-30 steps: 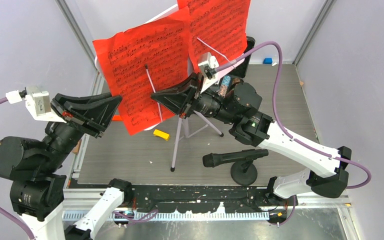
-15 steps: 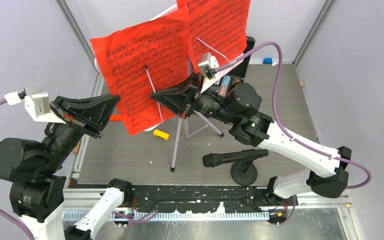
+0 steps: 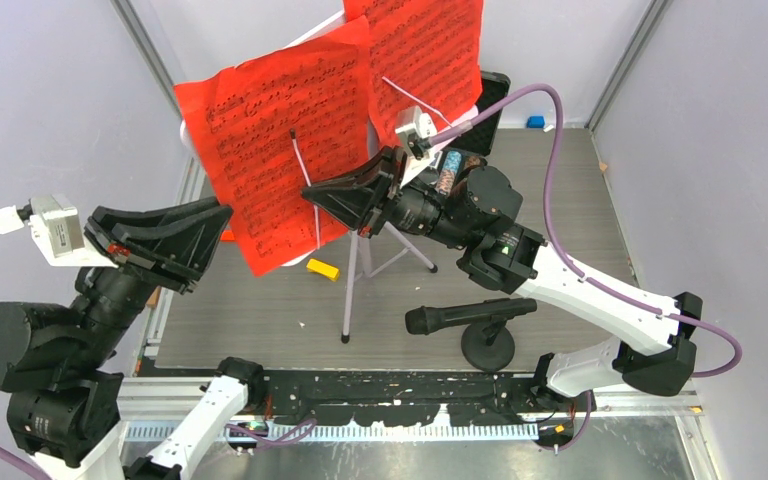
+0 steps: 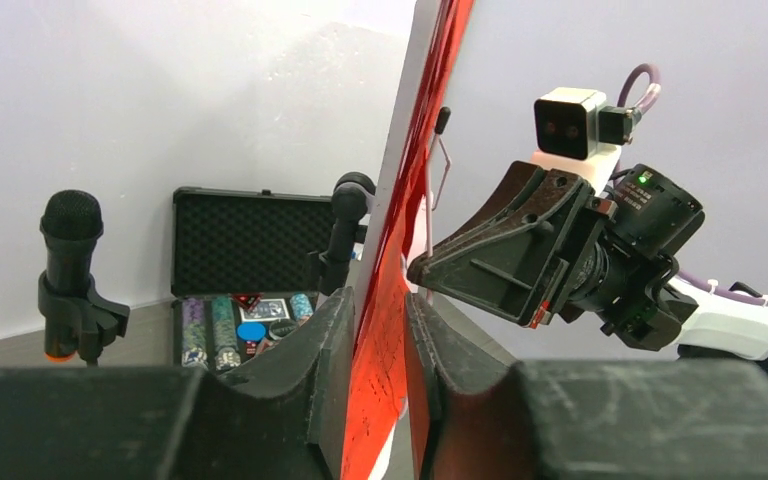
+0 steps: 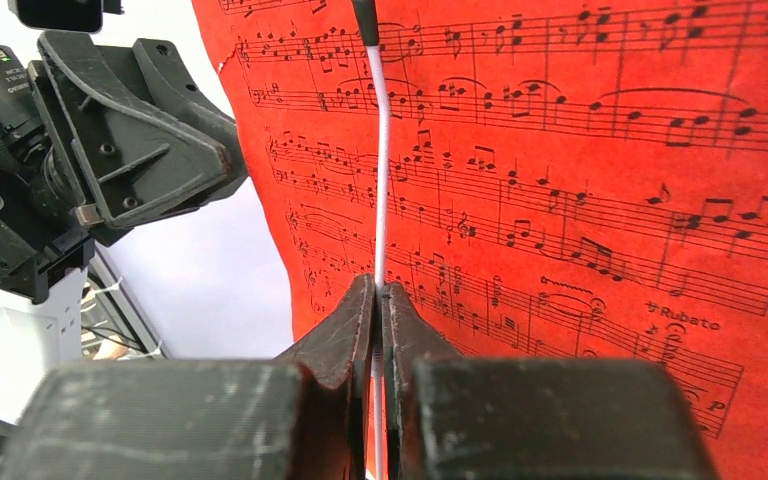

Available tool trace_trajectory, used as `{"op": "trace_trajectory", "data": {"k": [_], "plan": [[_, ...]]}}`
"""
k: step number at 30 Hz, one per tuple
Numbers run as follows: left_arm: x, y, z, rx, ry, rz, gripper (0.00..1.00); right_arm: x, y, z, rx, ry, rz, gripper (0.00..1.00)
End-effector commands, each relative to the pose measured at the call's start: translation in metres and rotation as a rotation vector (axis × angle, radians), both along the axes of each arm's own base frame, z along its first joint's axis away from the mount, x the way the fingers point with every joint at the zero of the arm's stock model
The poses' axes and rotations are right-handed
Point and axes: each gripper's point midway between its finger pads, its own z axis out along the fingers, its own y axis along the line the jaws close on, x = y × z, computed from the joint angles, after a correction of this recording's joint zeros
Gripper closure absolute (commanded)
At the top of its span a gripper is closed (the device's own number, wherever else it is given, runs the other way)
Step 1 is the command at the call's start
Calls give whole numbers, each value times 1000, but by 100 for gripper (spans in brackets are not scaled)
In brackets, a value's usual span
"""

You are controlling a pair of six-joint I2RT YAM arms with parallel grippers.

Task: Pack up the instrument practice props
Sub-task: Pick up the sheet music from the music stand.

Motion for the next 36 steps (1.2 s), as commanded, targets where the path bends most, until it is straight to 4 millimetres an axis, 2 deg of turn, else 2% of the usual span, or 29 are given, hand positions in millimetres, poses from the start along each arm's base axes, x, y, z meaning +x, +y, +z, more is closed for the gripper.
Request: {"op": "trace_trajectory", "data": {"k": [1, 8, 9, 11, 13, 20, 24, 29, 36], "plan": [[-12, 3, 11, -17, -39, 1, 73, 9, -3, -11, -34, -4, -49, 100], [-8, 0, 13, -20, -39, -13, 73, 9, -5, -10, -30, -8, -56, 100], [-7, -1, 12, -19, -36, -16, 71, 9, -5, -10, -30, -8, -56, 100], [-2, -2, 9, -16, -25, -19, 62, 9, -5, -10, -29, -8, -56, 100], [1, -4, 6, -12, -14, -23, 59, 9, -5, -10, -29, -8, -57, 100], [3, -4, 3, -13, -6, -19, 79, 9, -6, -10, -29, -10, -62, 100], [5, -5, 2, -12, -1, -26, 84, 10, -7, -11, -28, -11, -64, 100], [4, -5, 4, -16, -5, -28, 99, 10, -7, -12, -29, -10, -66, 100], [-3, 1, 7, -17, -20, -1, 100, 10, -6, -11, -26, -9, -64, 100]]}}
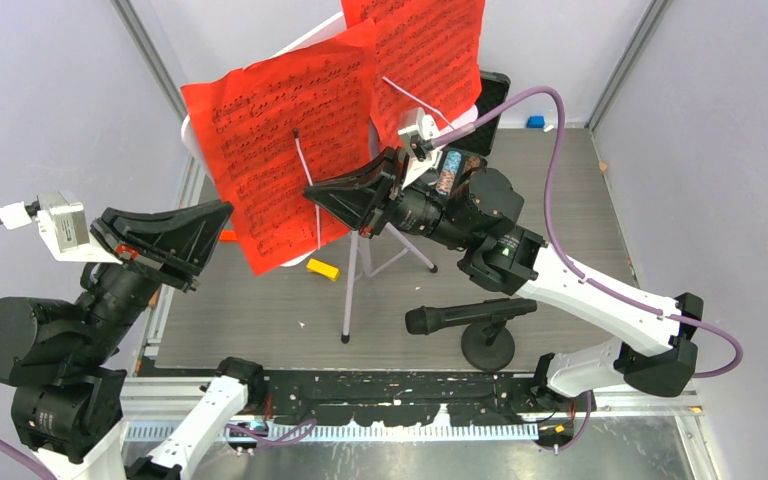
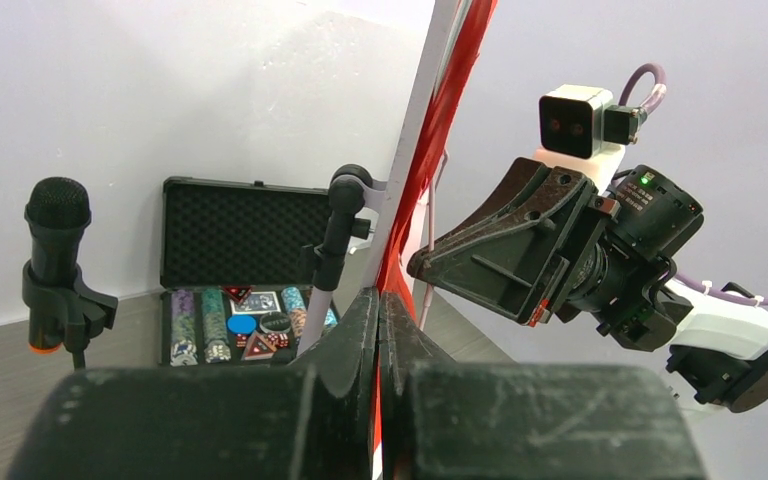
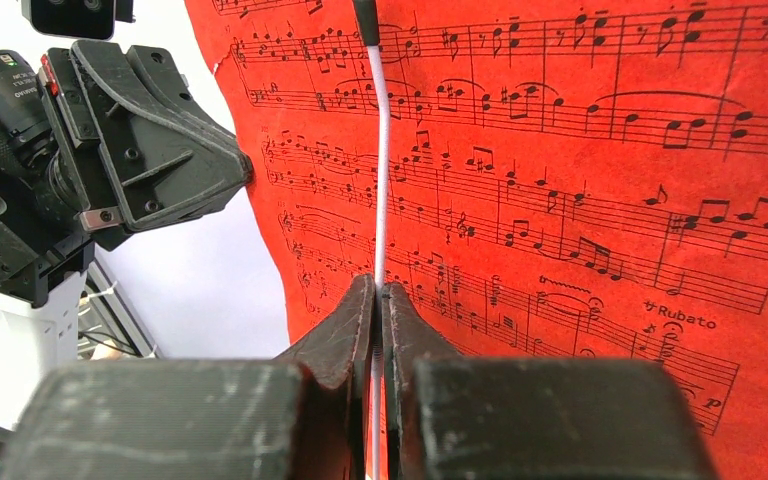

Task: Pack up the instrument practice props
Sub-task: Pick up the sheet music from the music stand.

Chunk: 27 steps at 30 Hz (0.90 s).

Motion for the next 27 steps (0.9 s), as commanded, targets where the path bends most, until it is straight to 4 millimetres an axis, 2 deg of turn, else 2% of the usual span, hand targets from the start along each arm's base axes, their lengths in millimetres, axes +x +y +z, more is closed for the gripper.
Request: {"op": "trace_trajectory", "data": {"k": [1, 19, 21, 24, 27], "plan": [[-5, 4, 10, -1, -39, 16, 100, 8, -4, -11, -36, -4, -49, 100], [-30, 28, 0, 9, -51, 120, 100, 9, -4, -11, -33, -5, -51, 100], [-30, 28, 0, 8, -55, 124, 89, 9, -3, -13, -38, -3, -50, 100], [-29, 25, -1, 8, -52, 107, 55, 9, -2, -13, -37, -1, -50, 100], [-27, 20, 1, 1, -52, 82, 32, 9, -2, -13, -37, 0, -48, 100]]}}
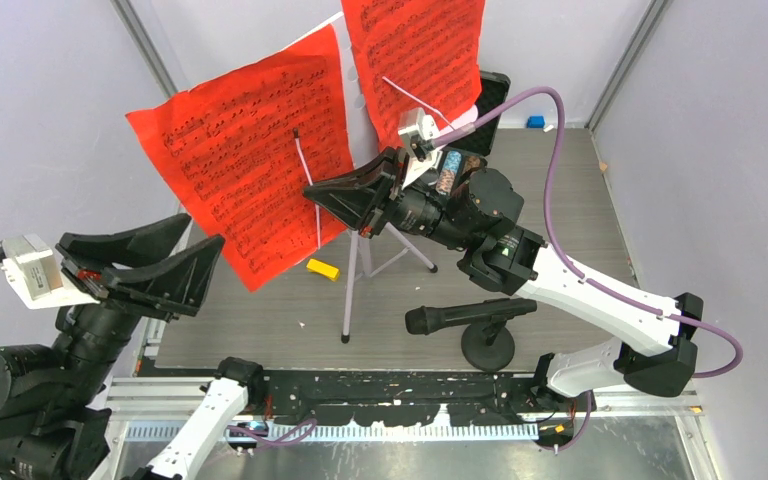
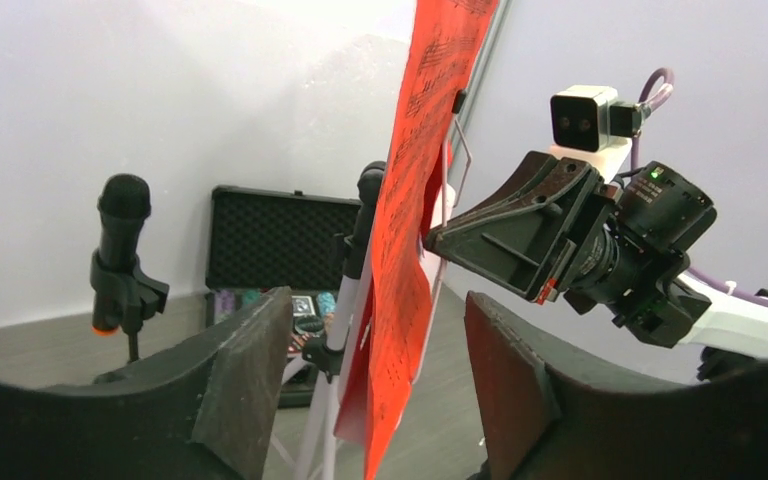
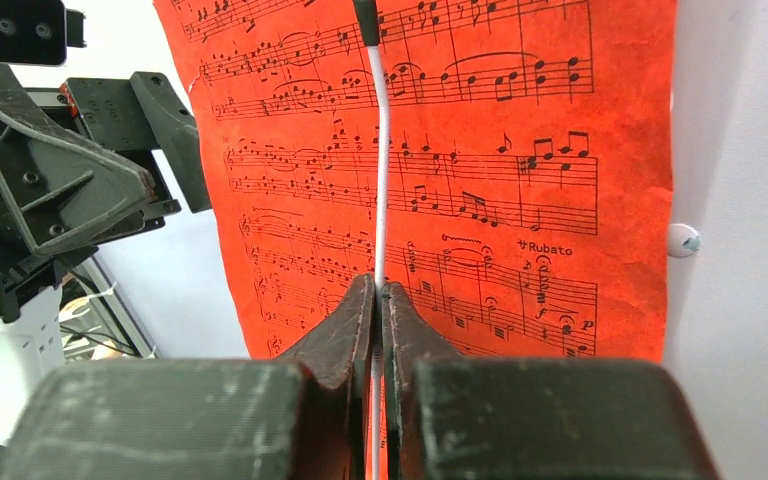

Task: Pack up the instrument practice props
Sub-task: Pick up the sheet music from the music stand.

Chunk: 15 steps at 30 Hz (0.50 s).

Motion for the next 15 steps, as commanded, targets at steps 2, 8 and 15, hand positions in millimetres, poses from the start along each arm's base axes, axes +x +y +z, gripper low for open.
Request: {"op": "trace_trajectory", "data": {"k": [2, 8, 15], "plan": [[2, -6, 6, -12, -21, -31, 24, 9, -2, -14, -40, 1, -48, 100], [16, -11, 9, -10, -18, -38, 23, 9, -3, -13, -37, 0, -50, 100], [34, -21, 8, -4, -8, -69, 41, 9, -5, -13, -33, 0, -56, 100]]}}
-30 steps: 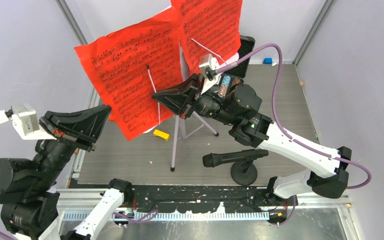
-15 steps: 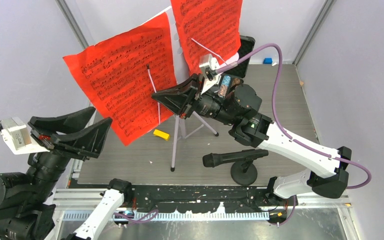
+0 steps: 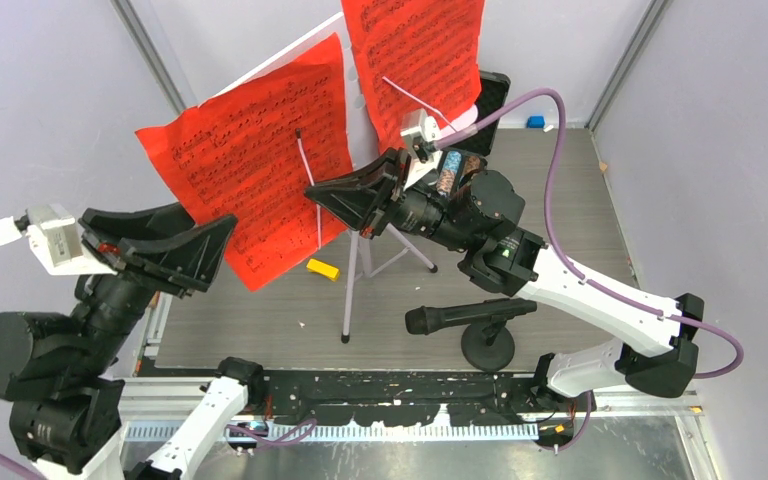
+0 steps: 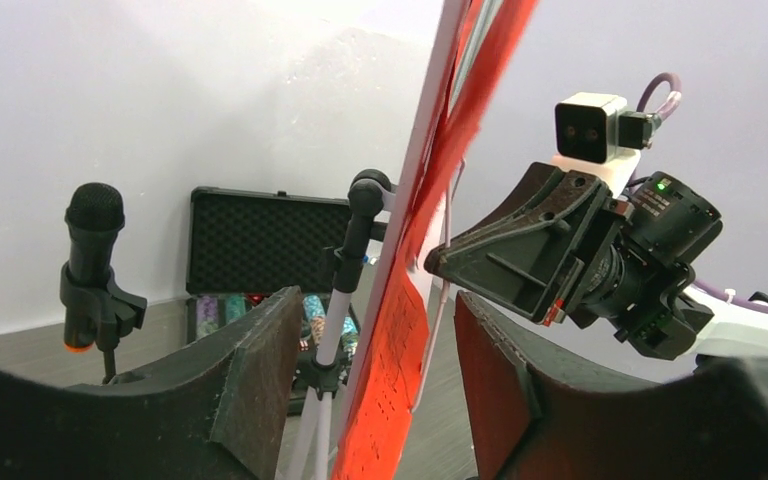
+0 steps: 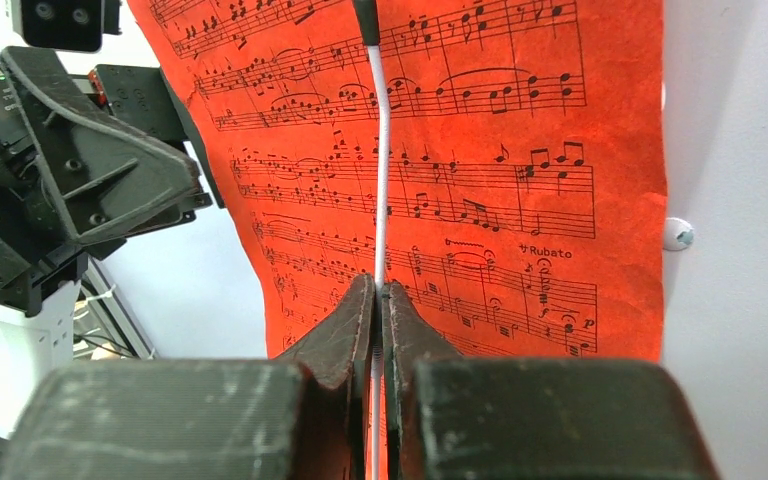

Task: Pack up the instrument practice props
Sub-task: Pick up the sheet music from the music stand.

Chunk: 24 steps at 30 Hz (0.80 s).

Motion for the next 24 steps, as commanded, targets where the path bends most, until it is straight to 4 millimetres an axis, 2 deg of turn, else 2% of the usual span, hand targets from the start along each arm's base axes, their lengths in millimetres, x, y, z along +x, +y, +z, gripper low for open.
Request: {"op": "trace_trajectory", "data": {"k": [1, 6, 10, 14, 20, 24], "plan": [[16, -9, 5, 5, -15, -29, 41, 9, -3, -13, -41, 3, -53, 100], [21, -11, 3, 7, -10, -32, 42, 9, -4, -12, -40, 0, -55, 100], [21, -12, 2, 9, -9, -36, 56, 10, -5, -12, -39, -1, -58, 100], [16, -9, 5, 5, -21, -28, 76, 10, -3, -13, -42, 1, -55, 100], [6, -3, 8, -2, -37, -9, 90, 10, -1, -13, -41, 2, -50, 100], [2, -2, 8, 0, -37, -4, 93, 10, -1, -13, -40, 3, -50, 100]]}}
